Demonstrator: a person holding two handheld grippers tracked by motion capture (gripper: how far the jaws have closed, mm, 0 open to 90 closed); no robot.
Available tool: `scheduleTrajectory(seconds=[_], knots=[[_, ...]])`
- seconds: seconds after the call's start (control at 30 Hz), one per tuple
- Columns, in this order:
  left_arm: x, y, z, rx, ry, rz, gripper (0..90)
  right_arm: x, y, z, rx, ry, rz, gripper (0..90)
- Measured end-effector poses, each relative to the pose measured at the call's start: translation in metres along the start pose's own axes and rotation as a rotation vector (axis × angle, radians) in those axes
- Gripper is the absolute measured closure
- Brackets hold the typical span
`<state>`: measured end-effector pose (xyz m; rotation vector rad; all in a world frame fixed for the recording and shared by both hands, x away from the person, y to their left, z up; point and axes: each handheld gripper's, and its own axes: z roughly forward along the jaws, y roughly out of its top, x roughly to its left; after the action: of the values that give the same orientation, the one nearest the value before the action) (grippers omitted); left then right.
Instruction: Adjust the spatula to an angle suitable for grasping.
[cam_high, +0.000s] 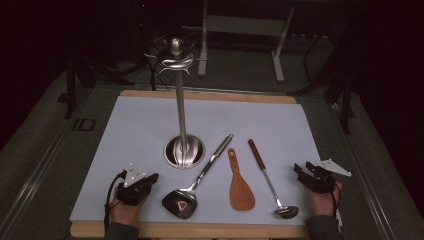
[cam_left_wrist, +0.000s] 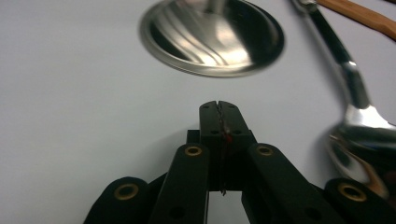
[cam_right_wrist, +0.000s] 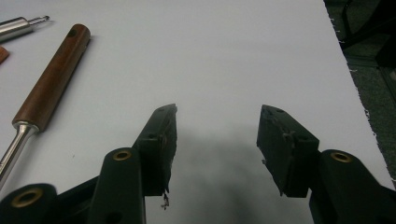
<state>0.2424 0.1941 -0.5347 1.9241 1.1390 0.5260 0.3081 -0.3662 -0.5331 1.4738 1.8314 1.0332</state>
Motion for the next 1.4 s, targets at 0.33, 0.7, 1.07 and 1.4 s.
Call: scheduleTrajectory(seconds=[0.33, 0.7, 1.07, 1.4], knots=[[-0.026, -0.009, -0.01, 0.011, -0.04, 0.041, 89.9, -0.001, 0.0, 0.0, -0.004, 0.005, 0.007, 47.4], [-0.051, -0.012, -0.009, 0.023, -0.066, 0.11, 89.9, 0.0, 0.0, 0.0, -0.004, 0.003, 0.007, 47.3], [-0.088, -0.009, 0.004, 0.042, -0.149, 0.189, 89.8, 0.0, 0.0, 0.0, -0.002, 0.002, 0.004, 47.4], [-0.127, -0.002, 0.031, 0.055, -0.247, 0.207, 89.9, 0.0, 0.0, 0.0, -0.001, 0.003, 0.003, 47.4]])
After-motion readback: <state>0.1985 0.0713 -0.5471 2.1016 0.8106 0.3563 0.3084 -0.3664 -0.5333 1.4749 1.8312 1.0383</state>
